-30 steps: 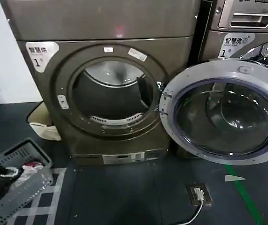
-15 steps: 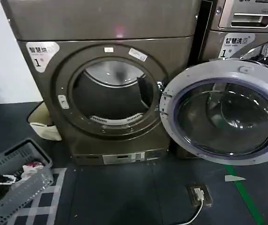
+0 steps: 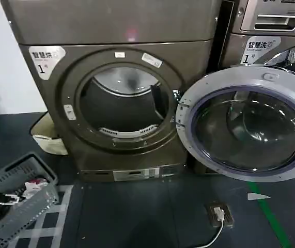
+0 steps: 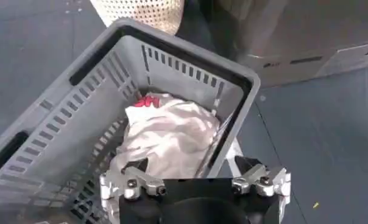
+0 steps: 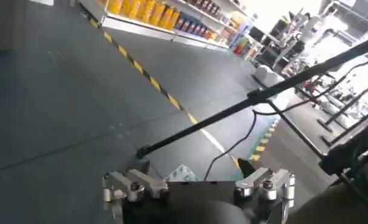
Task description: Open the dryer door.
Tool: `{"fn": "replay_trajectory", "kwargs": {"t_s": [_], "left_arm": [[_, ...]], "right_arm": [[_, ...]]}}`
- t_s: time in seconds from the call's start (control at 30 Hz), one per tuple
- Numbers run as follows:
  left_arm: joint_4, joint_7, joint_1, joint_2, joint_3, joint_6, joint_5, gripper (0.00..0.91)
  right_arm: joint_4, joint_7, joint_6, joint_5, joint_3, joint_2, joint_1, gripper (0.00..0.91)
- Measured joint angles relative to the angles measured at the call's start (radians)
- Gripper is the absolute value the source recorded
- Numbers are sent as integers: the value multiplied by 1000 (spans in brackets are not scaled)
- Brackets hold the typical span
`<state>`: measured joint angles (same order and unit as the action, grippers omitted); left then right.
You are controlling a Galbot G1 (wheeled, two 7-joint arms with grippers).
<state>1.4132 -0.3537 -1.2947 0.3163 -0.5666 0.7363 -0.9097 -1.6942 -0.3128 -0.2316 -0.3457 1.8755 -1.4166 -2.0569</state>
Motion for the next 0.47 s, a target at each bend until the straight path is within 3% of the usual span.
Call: {"fn": "replay_trajectory", "kwargs": {"t_s": [0.47], "left_arm": [[-1,2,1,1,-5,0,-6,907]], "right_arm": [[27,12,0,10,26,5,17,907]]}}
